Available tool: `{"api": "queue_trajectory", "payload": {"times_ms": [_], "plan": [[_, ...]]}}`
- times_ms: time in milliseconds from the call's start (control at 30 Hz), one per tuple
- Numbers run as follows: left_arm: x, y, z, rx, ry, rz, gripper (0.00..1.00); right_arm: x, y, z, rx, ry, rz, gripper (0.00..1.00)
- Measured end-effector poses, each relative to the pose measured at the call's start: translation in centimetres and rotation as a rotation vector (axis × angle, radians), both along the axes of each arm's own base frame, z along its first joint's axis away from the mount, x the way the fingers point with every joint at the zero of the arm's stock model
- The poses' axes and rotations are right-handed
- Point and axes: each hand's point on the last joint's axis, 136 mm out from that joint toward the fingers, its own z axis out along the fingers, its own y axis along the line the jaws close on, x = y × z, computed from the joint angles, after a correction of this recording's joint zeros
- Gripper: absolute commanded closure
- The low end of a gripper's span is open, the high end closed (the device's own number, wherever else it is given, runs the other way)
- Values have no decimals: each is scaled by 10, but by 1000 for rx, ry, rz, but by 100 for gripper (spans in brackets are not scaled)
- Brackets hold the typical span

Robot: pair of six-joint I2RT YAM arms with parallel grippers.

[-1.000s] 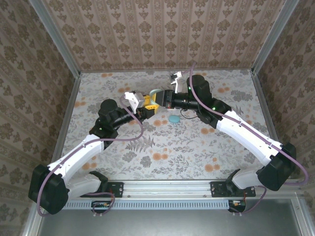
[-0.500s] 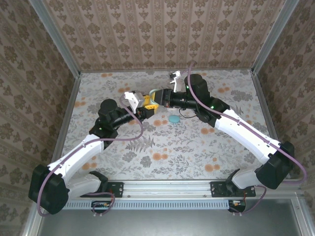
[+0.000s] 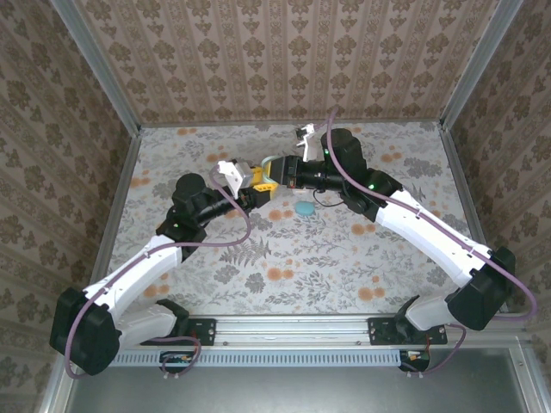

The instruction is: Insert wireless bluetooth earbuds into charging case

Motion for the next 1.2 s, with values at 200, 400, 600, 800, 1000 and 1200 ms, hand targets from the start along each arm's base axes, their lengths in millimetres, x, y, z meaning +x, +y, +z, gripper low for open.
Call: {"api": "queue_trajectory", "payload": {"times_ms": [200,400,600,800,1000,1200], "plan": [[1,0,0,0,0,3,74,1,0,0,4,9,-7,76],[1,0,0,0,0,3,74,2,-2,-2,2,20,-20,78],[1,-1,0,-1,-1,8,74,1,-2,0,10,33,-24,78],[0,-1,0,0,-5,8,74,0,-2,0,17,57,-27,78],[1,-1,1,0,-11,13,74,0,-1,1,24,76,-30,78],[3,0,1,2,-14,28,74,2,0,0,19,84,-35,77]]}}
